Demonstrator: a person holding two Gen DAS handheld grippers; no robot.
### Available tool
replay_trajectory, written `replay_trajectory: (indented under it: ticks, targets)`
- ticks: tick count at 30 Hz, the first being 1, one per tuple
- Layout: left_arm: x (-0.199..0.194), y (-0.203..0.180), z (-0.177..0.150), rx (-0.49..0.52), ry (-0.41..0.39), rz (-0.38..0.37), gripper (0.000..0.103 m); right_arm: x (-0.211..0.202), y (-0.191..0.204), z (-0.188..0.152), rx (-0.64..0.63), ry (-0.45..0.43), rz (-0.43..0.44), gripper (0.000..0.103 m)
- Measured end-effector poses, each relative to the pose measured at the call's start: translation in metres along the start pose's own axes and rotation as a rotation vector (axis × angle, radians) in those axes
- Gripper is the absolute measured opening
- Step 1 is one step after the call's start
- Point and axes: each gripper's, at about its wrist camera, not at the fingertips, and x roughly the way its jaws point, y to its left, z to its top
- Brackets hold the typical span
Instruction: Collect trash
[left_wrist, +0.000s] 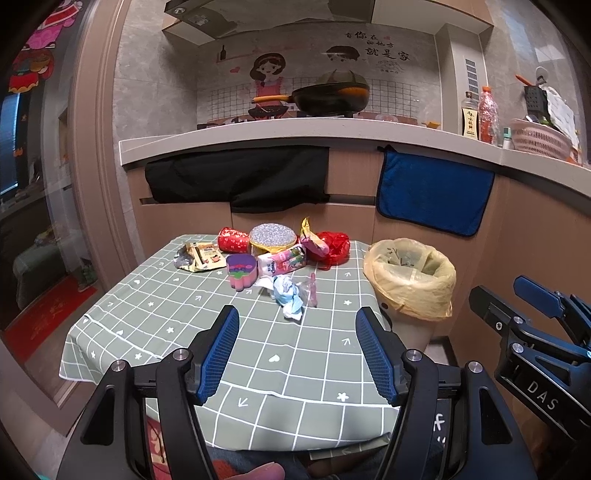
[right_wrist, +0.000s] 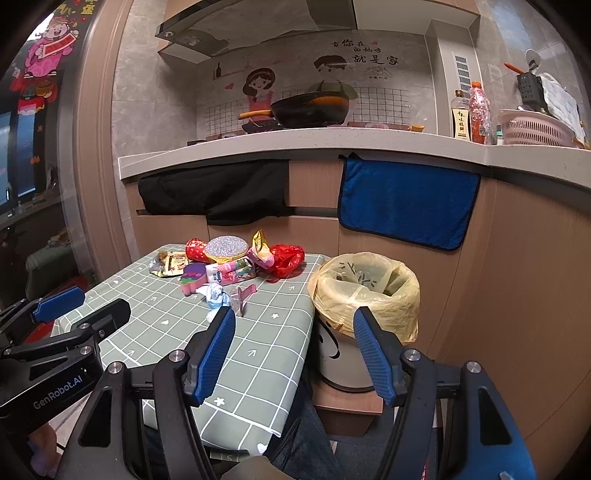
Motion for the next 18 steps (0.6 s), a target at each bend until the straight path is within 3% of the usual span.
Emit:
replay_trajectory:
  ticks: [18]
  targets:
    - [0.0024,-0.0029,-0.0015,0.0,-0.003,0.002,0.066,-0.0005,-0.0046,-0.0027,0.007,0.0,-0.002,0.064]
